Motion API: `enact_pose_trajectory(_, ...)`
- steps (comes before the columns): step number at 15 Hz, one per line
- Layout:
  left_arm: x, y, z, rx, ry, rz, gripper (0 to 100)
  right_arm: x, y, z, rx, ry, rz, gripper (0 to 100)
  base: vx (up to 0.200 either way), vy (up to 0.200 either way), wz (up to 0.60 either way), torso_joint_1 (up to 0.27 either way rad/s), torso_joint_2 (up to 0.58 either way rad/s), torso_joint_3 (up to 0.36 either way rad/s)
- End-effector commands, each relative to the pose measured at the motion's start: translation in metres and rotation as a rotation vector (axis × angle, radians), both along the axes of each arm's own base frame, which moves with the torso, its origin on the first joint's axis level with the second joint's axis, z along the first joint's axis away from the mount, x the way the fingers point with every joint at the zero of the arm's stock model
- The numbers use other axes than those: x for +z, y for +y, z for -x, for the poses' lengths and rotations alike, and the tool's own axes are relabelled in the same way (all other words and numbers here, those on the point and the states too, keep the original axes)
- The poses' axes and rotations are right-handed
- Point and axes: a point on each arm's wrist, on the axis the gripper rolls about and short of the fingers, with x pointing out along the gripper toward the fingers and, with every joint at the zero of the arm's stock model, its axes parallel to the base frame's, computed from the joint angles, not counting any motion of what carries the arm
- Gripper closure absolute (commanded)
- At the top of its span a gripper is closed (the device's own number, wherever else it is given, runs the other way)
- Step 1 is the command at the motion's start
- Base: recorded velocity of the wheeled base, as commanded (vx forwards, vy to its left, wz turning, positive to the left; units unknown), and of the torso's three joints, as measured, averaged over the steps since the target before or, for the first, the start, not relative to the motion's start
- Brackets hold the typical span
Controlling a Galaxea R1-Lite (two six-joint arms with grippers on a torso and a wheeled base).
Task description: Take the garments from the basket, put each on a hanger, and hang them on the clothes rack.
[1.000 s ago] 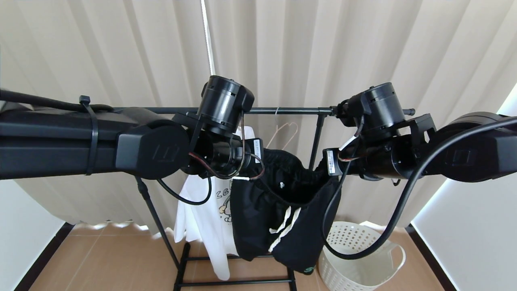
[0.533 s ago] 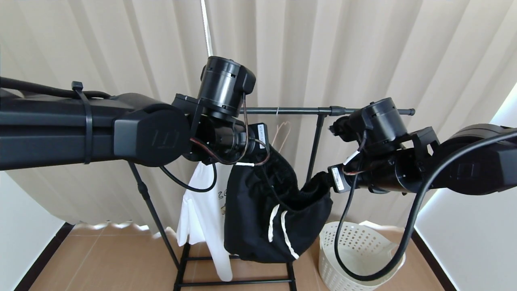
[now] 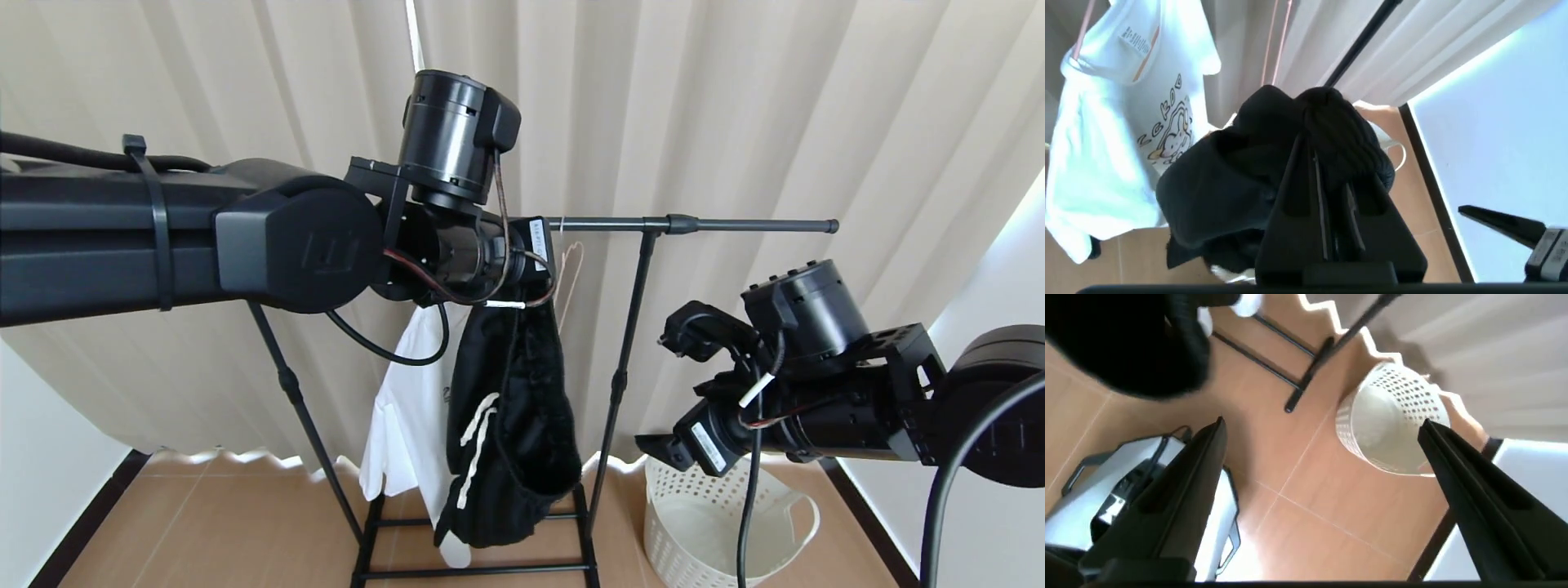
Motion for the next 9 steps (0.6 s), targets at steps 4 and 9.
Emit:
enact_pose_trajectory(4, -0.002, -0.003, 0.003, -0.010, 0.007, -0.006, 100, -0.002, -0.002, 0.001, 0.196, -0.071, -0.281, 0, 0.000, 0.000, 0.00, 0.000, 0.00, 0.000)
enact_pose_trajectory(9, 0.000, -0.015, 0.017, -0.042, -0.001, -0.008, 100, -0.019, 0.005, -0.012, 0.177, -0.049, -0.272, 0, 0.000, 0.000, 0.00, 0.000, 0.00, 0.000)
